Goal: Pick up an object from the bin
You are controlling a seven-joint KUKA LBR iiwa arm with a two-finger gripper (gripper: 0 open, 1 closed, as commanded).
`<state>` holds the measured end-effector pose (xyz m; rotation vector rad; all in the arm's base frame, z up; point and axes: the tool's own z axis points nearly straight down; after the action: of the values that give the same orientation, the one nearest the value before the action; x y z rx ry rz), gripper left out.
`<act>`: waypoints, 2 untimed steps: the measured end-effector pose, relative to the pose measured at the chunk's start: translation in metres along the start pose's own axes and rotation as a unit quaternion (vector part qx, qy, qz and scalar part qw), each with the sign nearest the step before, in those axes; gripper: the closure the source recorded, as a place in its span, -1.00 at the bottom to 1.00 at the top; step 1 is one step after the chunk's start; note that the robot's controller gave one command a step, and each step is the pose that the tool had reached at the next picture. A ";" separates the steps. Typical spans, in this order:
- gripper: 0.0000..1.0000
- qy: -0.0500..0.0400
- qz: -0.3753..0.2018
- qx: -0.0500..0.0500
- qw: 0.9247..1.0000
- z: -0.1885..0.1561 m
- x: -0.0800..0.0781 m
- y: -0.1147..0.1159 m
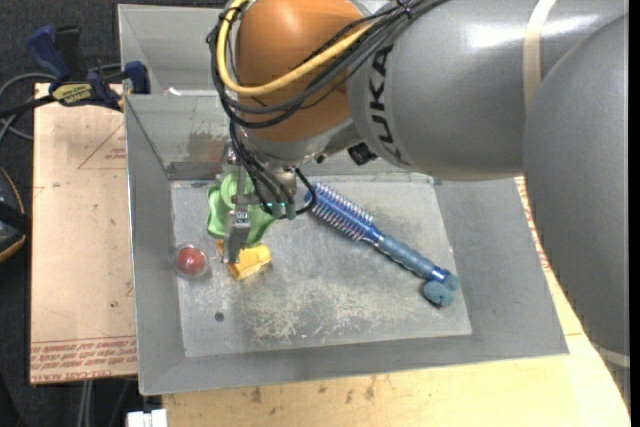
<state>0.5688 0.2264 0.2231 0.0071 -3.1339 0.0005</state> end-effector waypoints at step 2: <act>-1.00 -0.005 -0.297 0.001 0.955 0.123 -0.021 -0.063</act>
Offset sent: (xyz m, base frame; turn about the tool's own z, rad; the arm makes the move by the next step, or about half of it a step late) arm 0.0167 -0.0566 -0.1531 -0.5664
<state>0.5895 0.1639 0.0997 0.9400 -3.0008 -0.0013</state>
